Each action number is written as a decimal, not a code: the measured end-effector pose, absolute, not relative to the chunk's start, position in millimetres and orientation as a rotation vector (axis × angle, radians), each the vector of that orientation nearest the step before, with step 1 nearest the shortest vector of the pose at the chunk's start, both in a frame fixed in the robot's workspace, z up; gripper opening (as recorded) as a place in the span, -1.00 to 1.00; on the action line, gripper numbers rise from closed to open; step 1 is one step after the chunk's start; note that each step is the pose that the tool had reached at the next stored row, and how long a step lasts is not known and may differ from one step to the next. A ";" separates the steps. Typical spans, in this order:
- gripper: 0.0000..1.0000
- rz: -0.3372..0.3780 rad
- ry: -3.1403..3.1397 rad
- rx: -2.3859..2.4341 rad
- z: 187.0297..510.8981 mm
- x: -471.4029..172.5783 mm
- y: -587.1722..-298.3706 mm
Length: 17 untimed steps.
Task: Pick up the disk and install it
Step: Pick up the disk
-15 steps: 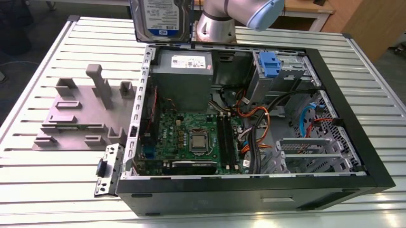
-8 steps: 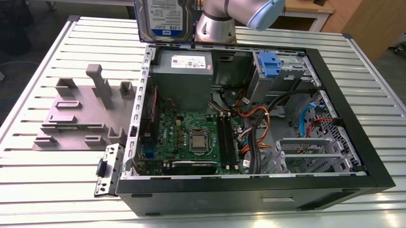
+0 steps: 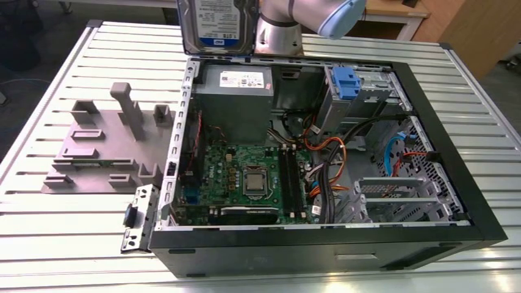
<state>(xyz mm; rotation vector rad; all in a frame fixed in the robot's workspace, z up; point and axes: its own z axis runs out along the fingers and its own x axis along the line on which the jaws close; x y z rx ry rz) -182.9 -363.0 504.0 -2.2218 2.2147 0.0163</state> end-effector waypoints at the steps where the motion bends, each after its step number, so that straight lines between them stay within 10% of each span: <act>1: -0.27 0.016 2.215 -2.222 504.1 -181.9 -363.0; 17: -0.27 0.016 2.215 -2.222 504.1 -181.7 -363.0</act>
